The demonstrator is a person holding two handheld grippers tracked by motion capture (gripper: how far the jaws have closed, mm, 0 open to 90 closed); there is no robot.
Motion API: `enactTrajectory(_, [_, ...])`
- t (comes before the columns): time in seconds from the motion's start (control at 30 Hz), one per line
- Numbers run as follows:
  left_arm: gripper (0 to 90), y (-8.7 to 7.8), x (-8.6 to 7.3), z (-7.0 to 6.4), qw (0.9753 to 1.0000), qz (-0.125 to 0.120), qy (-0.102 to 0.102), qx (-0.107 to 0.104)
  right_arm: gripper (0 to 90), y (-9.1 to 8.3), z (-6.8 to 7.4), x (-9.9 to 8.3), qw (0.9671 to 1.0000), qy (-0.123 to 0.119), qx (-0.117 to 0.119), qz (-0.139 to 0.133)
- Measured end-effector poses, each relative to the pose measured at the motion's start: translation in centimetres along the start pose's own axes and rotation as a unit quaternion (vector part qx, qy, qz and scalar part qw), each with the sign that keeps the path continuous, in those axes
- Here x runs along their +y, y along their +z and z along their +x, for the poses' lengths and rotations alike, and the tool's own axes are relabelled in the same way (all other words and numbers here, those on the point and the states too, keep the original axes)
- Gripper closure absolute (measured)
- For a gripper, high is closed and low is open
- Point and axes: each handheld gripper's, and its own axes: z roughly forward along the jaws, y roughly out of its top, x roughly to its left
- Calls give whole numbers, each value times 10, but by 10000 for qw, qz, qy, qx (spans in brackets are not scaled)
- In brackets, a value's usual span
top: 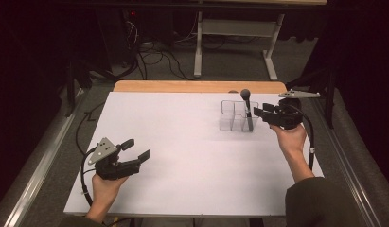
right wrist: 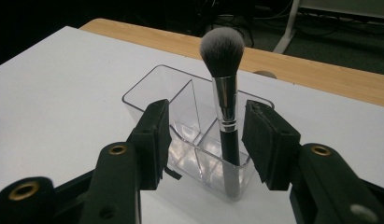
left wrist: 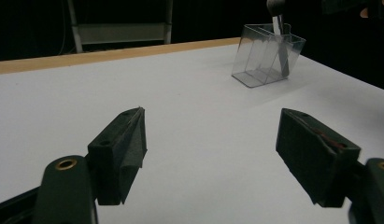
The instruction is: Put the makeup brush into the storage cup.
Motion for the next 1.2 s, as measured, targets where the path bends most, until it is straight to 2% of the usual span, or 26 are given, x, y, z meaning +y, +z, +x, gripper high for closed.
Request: enactTrajectory(1.2, [247,0,0,-1,10000,-2,6,-6,527,-27,8,-10,9996,14,196,-221])
